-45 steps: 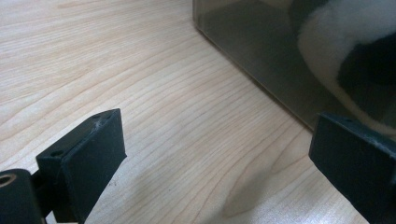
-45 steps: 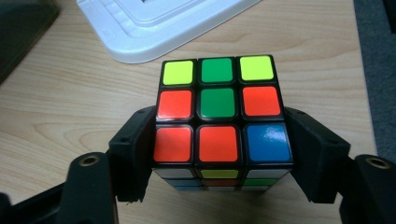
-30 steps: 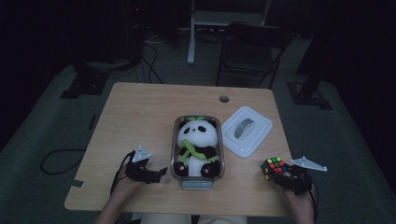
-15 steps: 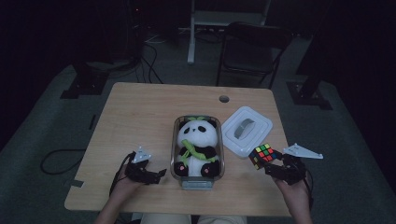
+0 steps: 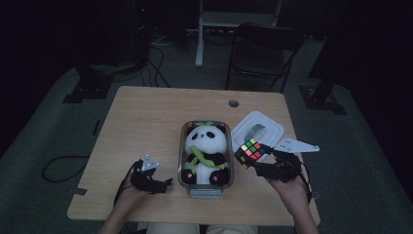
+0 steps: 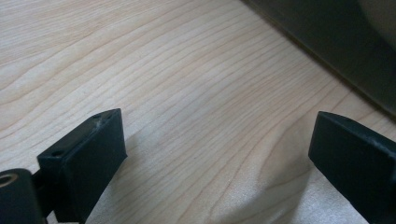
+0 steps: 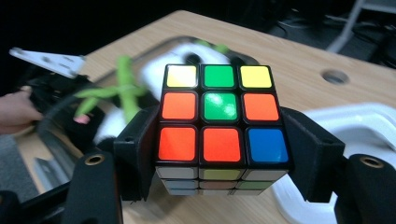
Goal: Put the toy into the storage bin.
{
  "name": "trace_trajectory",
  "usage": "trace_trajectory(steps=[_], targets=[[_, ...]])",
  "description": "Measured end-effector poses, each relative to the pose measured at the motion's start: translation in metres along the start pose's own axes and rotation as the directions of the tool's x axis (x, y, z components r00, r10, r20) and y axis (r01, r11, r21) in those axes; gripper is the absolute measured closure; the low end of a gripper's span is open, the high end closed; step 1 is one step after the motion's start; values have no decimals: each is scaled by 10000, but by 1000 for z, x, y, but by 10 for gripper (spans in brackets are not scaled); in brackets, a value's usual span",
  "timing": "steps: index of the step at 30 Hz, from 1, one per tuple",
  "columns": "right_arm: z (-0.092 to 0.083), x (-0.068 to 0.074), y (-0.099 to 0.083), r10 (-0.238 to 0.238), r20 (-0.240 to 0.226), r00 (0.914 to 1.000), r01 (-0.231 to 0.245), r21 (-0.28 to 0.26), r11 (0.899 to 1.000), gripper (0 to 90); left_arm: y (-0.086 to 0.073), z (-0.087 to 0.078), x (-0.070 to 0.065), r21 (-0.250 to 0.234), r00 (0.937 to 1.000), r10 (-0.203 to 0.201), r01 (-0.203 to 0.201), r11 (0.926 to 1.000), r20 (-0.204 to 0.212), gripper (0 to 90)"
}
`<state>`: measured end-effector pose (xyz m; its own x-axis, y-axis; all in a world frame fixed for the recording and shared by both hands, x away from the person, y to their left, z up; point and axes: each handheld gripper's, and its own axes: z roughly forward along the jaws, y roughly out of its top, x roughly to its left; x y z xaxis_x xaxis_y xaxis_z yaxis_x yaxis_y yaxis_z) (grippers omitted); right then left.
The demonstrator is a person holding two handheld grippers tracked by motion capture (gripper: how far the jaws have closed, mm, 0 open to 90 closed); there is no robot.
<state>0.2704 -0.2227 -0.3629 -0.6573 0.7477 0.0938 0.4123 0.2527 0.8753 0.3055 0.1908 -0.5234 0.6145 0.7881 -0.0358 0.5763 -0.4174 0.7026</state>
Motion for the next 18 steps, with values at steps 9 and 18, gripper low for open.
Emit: trace_trajectory(steps=[9, 18], targets=[[22, 33, 23, -677, -1370, 9883, 676, -56, 9977, 340, 0, 1, -4, 173, 9989, 367, -363, 9992, -282, 47], [49, 66, 29, -1336, -2585, 9567, 1485, 390, 9881, 340, 0, 1, -4, 170, 9989, 358, -354, 9992, -294, 47]])
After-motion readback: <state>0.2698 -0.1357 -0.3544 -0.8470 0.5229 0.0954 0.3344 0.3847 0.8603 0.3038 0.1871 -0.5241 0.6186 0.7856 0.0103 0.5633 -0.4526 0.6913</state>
